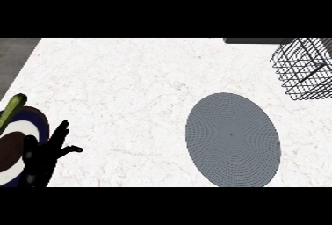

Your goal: Pick the bell pepper from the placemat and place it in the basket

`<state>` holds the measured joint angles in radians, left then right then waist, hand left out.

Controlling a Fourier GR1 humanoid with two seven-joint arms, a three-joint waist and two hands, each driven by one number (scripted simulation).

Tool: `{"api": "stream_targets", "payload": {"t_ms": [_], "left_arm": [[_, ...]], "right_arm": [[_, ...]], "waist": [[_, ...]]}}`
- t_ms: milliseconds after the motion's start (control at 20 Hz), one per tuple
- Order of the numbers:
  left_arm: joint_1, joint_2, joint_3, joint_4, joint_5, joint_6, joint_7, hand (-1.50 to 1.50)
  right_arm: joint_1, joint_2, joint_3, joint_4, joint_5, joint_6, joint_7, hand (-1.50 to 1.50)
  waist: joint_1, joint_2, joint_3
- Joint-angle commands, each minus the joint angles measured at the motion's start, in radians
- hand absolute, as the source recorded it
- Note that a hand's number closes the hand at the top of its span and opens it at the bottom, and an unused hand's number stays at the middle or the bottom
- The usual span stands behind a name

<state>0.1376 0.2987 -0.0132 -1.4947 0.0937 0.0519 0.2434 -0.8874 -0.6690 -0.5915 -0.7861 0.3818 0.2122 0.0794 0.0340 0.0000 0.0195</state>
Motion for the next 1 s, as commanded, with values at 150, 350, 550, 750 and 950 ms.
{"api": "stream_targets", "payload": {"t_ms": [150,350,550,750,950], "left_arm": [[0.017,-0.063,-0.064,0.030,0.002,-0.023,0.040,0.00],[0.002,-0.036,-0.023,0.045,0.017,-0.049,0.024,0.00],[-0.014,-0.079,-0.042,0.048,-0.004,-0.016,0.036,0.00],[-0.028,-0.034,-0.006,0.051,0.022,-0.069,0.060,0.00],[-0.068,-0.054,-0.016,0.047,0.010,-0.052,0.095,0.00]], "right_arm": [[0.035,-0.089,0.033,0.139,0.133,-0.171,-0.050,1.50],[0.030,-0.120,0.080,0.228,0.167,-0.138,-0.172,1.50],[0.043,-0.184,0.093,0.287,0.191,-0.127,-0.295,-1.50],[-0.012,-0.205,0.062,0.343,0.165,-0.138,-0.312,-1.50],[-0.063,-0.240,0.011,0.414,0.128,-0.143,-0.330,-1.50]], "waist": [[0.003,0.020,-0.018],[0.004,0.016,-0.018],[0.001,0.020,-0.017],[-0.004,0.013,-0.018],[0.004,0.020,-0.016]]}}
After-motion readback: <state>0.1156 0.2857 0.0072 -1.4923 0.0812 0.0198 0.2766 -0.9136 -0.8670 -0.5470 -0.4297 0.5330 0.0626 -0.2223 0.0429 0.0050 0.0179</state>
